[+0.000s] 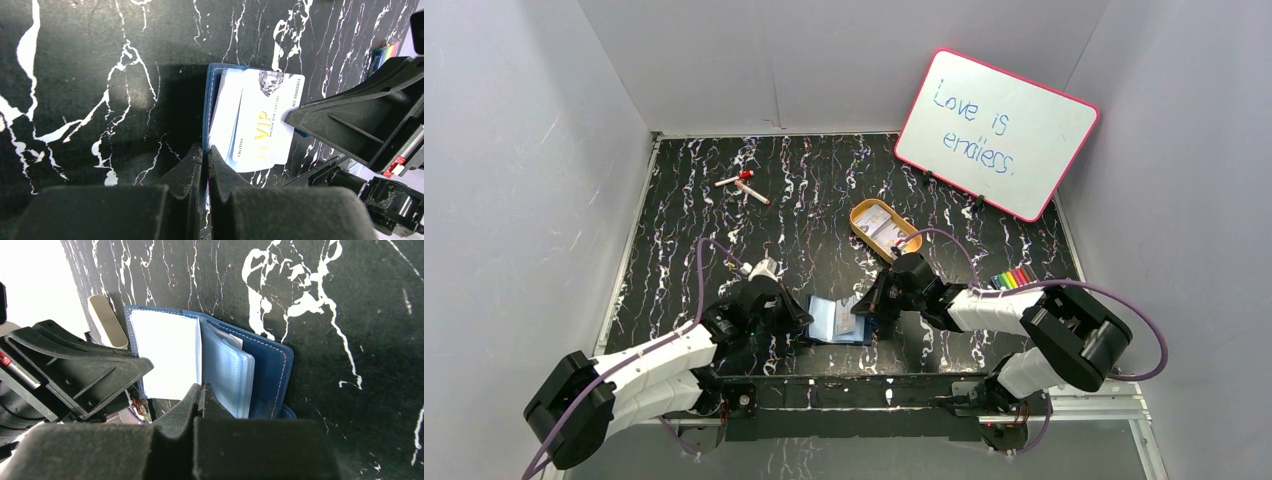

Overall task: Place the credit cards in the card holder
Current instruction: Insert the credit card into the card holder.

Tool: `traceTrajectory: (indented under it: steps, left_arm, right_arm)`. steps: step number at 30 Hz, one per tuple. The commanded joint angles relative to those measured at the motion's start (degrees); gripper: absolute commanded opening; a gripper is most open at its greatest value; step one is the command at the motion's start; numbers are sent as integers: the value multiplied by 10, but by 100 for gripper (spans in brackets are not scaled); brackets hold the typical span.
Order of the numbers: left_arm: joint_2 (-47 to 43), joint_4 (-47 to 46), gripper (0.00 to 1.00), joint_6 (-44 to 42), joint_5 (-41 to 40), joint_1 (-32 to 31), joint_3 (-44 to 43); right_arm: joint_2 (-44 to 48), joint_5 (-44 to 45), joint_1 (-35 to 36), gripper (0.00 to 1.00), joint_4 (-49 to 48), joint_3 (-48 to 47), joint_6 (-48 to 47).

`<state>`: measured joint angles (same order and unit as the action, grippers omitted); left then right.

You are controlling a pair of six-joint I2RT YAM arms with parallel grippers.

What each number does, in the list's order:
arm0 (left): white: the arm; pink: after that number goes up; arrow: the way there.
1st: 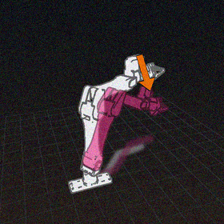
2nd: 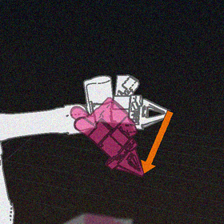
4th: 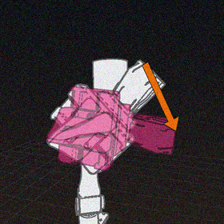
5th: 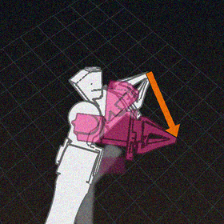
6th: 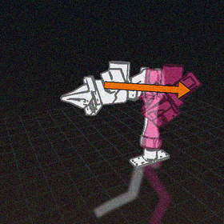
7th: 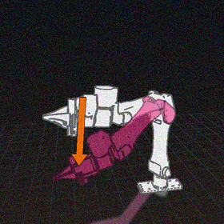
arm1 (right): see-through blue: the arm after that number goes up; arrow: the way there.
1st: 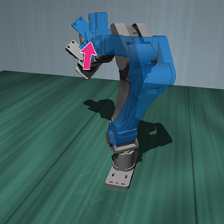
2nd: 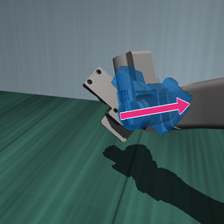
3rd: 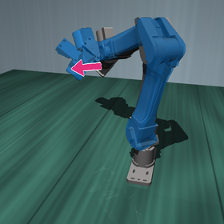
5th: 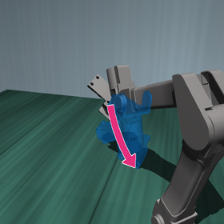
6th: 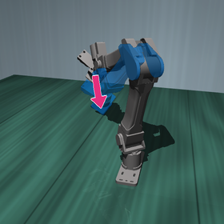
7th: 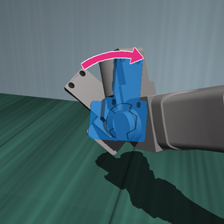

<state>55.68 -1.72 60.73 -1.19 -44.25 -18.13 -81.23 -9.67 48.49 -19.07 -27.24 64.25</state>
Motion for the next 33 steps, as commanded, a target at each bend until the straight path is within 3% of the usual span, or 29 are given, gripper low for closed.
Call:
traceTrajectory:
  steps: [1, 11, 19, 33]
  left_arm:
    - [-23, 14, 0, 47, -33, 3, 18]
    - [-49, 41, 0, 95, -57, 2, 39]
    - [-52, 46, 0, 103, -60, 2, 39]
    - [-59, 49, 0, 101, -62, 2, 37]
  right_arm:
    - [-16, -11, 2, 0, -47, -14, 12]
    - [8, 21, 11, 0, -80, -9, 7]
    - [-33, -17, 20, 0, -135, -19, 2]
    - [-54, -4, 26, 0, -121, -6, -2]
